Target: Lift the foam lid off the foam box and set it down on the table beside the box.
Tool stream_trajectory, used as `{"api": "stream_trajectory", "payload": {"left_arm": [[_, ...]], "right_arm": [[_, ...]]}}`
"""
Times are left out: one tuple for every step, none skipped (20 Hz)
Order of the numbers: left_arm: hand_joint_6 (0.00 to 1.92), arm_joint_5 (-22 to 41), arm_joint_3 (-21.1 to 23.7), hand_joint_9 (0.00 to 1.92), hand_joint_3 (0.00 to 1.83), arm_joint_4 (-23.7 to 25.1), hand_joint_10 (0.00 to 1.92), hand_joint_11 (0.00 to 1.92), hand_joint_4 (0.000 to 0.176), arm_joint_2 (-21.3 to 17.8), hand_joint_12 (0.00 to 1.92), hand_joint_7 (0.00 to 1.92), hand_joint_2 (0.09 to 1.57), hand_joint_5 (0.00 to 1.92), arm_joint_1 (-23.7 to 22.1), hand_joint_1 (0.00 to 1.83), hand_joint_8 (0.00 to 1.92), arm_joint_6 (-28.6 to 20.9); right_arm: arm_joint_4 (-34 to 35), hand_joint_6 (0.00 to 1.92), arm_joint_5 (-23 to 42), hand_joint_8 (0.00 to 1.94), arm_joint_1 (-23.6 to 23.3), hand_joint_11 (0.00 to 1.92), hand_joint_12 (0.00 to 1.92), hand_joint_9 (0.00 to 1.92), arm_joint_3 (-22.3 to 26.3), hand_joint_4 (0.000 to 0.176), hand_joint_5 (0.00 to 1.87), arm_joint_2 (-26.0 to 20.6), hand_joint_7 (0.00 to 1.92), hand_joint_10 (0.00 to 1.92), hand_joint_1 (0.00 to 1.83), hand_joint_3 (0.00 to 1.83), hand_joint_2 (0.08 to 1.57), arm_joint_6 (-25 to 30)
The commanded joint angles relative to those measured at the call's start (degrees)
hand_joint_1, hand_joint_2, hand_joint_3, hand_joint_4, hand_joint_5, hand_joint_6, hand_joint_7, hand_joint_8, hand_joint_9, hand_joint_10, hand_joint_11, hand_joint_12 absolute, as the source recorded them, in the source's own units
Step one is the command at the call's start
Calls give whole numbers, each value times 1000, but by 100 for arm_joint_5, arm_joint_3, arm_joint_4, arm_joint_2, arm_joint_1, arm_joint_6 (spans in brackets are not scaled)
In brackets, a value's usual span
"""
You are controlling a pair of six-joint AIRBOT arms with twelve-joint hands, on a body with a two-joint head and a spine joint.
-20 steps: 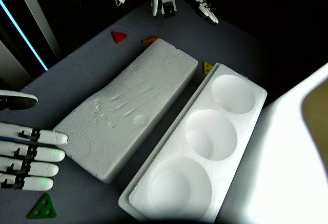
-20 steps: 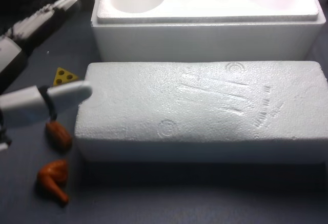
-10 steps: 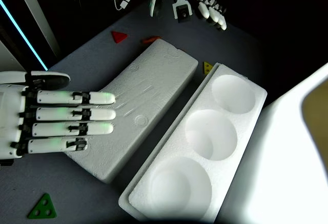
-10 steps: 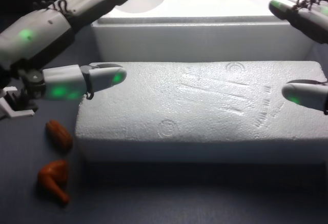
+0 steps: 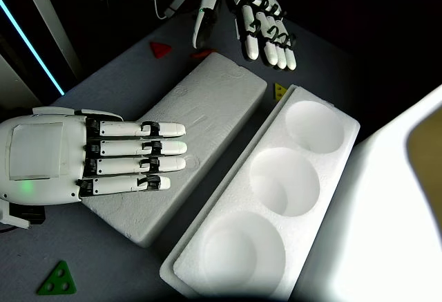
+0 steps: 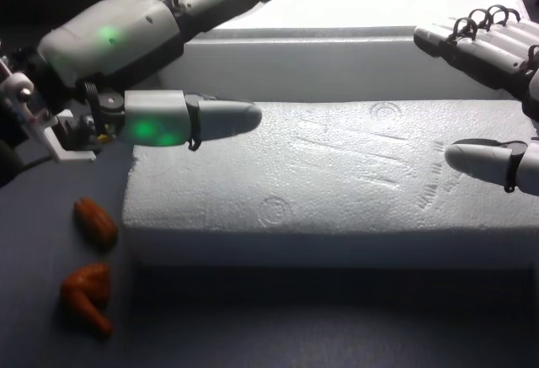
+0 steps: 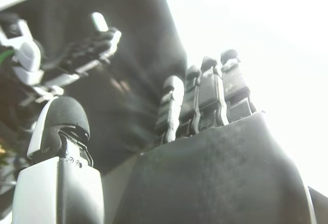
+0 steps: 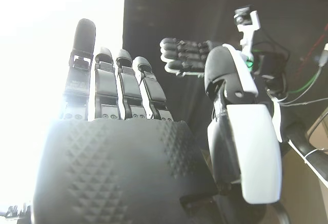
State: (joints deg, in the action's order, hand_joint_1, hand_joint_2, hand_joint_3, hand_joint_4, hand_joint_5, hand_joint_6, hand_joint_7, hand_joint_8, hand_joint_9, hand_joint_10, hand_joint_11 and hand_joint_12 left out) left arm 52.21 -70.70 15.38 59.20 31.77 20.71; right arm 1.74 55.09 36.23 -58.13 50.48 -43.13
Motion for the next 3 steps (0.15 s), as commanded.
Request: {"api": "stream_trajectory", "payload": {"left_arm": [[3,658,-37,0,0,-192,0,0,83,0,0,0,1166,11,-78,359,0,-34],[5,659,-59,0,5,-172,0,1,76,24,0,0,1177,17,-109,373,0,-33],[8,650,-76,0,3,-155,0,4,77,46,2,0,1175,25,-134,376,0,-34]], "right_arm": [[60,0,720,0,-62,0,602,0,-35,3,0,-58,0,0,309,0,1269,23],[60,0,721,0,-64,0,663,0,-34,0,0,-58,0,0,290,0,1271,23],[59,0,727,0,-64,0,757,0,-27,0,0,-60,0,0,287,0,1257,23]]}}
